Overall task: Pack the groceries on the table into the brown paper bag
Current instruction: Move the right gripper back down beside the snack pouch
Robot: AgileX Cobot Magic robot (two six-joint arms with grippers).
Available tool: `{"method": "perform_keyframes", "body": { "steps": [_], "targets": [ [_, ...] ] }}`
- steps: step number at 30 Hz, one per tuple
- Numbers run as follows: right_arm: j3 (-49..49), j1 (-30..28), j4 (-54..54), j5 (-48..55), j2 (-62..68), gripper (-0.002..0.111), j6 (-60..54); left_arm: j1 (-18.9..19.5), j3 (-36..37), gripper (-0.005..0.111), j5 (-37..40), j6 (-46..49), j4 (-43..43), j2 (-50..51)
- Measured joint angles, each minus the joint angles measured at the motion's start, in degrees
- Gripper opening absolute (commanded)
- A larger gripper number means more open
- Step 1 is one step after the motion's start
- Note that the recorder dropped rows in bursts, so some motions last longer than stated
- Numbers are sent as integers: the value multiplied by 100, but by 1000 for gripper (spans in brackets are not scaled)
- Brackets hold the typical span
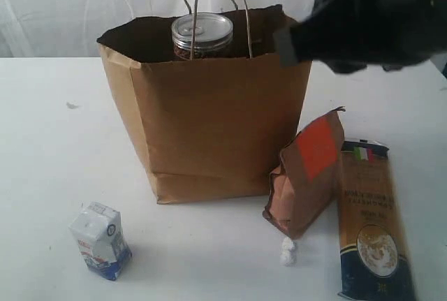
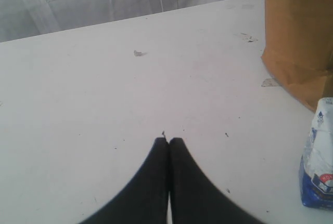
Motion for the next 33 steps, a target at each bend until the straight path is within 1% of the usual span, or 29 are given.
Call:
{"method": "perform_keyframes", "body": {
  "steps": [7,12,15,19,23,27,33],
  "targets": [
    [1173,49,9,-129,-491,38,534,0,0,0,0,0,0,0],
    [2056,53,311,-310,-520,38,794,0,0,0,0,0,0,0],
    [2546,53,560,-695,-520,38,849,0,0,0,0,0,0,0],
    [3088,53,701,-1542,-520,38,1176,0,0,0,0,0,0,0],
    [3383,53,546,-2090,-520,38,1740,0,0,0,0,0,0,0],
    [3444,53,365,-2129,-342,38,2095,0,0,0,0,0,0,0],
    [3459,53,345,-2208,483,38,2227,0,0,0,0,0,0,0]
  ]
}}
